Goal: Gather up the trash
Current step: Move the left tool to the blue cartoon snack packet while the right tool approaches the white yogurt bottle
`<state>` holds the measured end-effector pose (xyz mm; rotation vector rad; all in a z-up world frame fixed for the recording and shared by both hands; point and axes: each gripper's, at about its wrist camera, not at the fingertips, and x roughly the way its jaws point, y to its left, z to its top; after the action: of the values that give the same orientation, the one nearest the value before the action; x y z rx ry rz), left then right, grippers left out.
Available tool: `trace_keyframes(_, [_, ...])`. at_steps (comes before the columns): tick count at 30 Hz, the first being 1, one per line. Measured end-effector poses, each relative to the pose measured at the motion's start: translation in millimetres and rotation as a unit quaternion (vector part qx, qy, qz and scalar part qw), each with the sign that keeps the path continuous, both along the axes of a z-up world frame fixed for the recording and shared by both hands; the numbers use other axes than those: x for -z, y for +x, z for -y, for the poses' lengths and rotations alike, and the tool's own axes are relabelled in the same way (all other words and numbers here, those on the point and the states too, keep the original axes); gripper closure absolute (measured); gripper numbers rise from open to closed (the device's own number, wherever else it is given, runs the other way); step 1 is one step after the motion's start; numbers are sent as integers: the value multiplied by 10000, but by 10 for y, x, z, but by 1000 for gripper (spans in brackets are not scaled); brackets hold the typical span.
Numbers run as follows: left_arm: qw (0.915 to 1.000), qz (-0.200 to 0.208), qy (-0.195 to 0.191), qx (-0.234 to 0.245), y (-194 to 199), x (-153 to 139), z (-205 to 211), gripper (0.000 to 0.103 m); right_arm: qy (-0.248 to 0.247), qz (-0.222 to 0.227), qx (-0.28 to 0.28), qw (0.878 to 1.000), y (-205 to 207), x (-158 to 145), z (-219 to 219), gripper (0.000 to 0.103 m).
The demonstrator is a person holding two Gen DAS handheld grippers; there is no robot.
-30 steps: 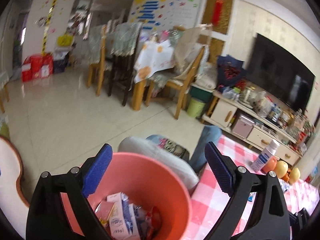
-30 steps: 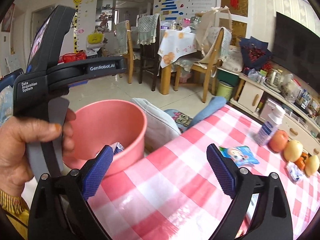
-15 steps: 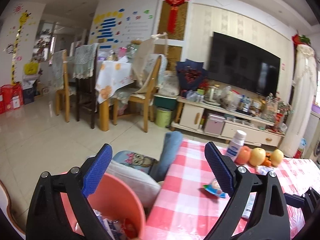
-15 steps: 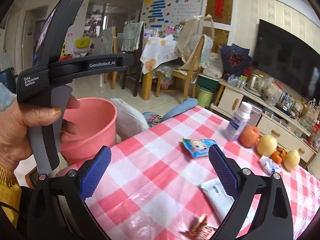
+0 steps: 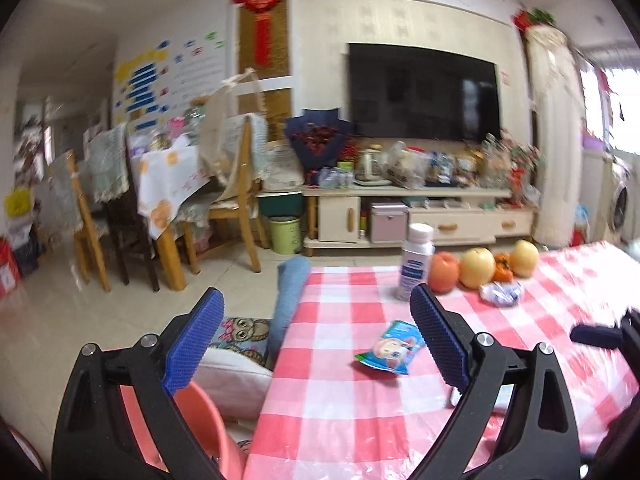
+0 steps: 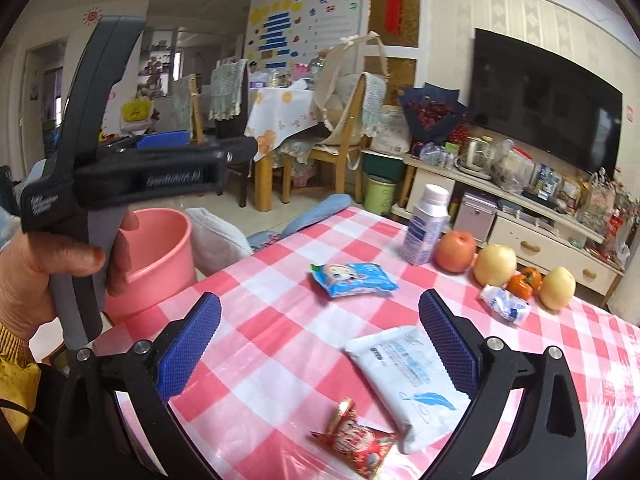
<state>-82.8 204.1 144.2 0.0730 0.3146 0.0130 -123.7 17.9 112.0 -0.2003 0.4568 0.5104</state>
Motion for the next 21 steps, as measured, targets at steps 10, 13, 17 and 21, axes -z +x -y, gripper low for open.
trace_keyframes(10, [9978,-197,223,594,45,99,394,8,152,-156,347,9992,97,17,477,5])
trace_keyframes(13, [9951,-473,188,843,115,160,499,8,198,-242,437,9986,134,23,620,5])
trace_keyframes(17, [9898,-828,165,1150,201,283,661,8,266,-357,583,9973,187,10,854,5])
trace_keyframes(21, [9842,-1110,163,1370,273,401,804,8,378,-457,735,9955,246,-16,1094,5])
